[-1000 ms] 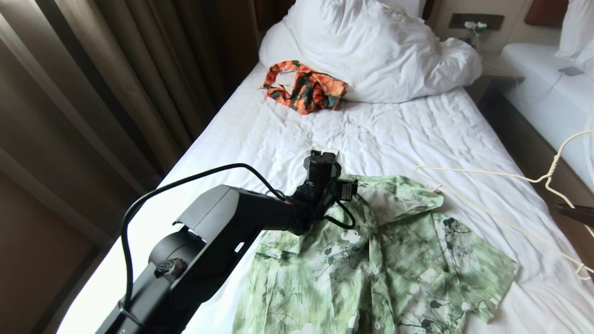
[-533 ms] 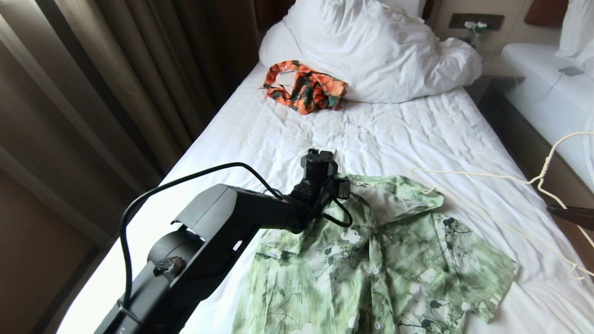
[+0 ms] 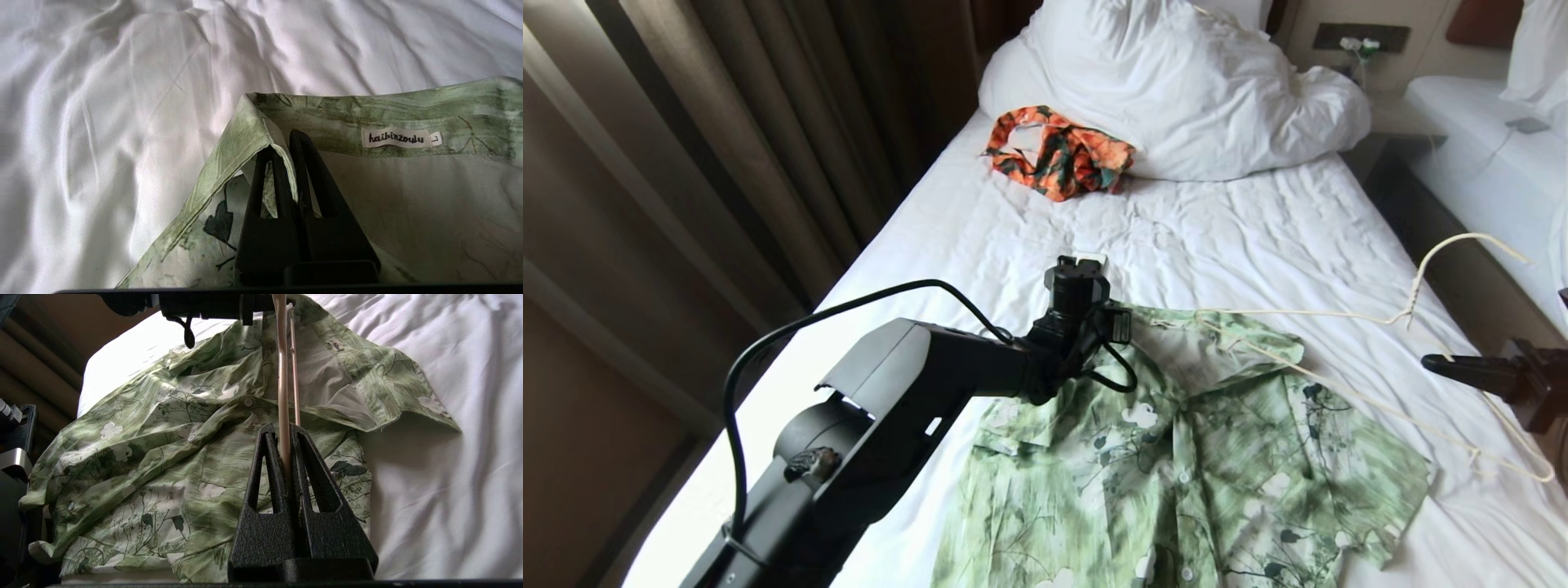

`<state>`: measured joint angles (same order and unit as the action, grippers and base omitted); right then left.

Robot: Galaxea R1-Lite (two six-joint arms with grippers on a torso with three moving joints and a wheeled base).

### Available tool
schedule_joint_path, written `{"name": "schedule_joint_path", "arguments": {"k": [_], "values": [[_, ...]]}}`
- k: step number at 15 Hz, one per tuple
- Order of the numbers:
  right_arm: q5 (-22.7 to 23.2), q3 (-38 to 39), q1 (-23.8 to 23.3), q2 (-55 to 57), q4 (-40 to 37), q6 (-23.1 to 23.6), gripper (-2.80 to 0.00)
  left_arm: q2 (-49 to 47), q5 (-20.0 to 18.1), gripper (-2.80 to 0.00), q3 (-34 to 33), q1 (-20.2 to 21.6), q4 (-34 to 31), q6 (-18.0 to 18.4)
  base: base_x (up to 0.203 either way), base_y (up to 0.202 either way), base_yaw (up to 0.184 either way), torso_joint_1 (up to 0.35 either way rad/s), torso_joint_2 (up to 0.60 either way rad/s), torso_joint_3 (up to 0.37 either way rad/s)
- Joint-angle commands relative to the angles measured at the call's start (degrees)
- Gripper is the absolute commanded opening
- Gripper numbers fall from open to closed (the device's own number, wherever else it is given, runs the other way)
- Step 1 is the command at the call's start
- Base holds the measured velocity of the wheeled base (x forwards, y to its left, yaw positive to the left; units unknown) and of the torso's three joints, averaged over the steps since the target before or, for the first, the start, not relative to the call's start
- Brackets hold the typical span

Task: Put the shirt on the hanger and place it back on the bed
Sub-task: Lift the shirt and hanger

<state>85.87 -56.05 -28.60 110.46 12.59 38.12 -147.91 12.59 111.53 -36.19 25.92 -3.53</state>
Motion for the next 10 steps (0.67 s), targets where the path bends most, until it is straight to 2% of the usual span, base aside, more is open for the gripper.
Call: {"name": "schedule_joint_path", "arguments": {"k": [1, 3, 6, 10], "values": [[-0.38, -1.21, 2.26, 2.18, 0.06, 0.2, -2.8, 3.17, 0.94, -2.8, -0.6, -0.48, -0.06, -0.24, 0.0, 0.0, 0.0, 0.0, 0.0, 0.0], [-1.8, -2.84, 3.44, 3.73, 0.06, 0.2, -2.8, 6.6, 2.74, -2.8, -2.81, -2.05, -0.02, -0.35, 0.0, 0.0, 0.0, 0.0, 0.0, 0.0], [-2.02, -6.41, 6.51, 5.67, 0.06, -0.95, -2.8, 13.08, 3.19, -2.8, -9.92, -6.03, 0.46, -0.48, 0.0, 0.0, 0.0, 0.0, 0.0, 0.0], [-3.06, -9.83, 13.04, 6.63, 0.06, -2.3, -2.8, 16.72, 3.47, -2.8, -11.49, -10.08, 0.5, -0.45, 0.0, 0.0, 0.0, 0.0, 0.0, 0.0]]}}
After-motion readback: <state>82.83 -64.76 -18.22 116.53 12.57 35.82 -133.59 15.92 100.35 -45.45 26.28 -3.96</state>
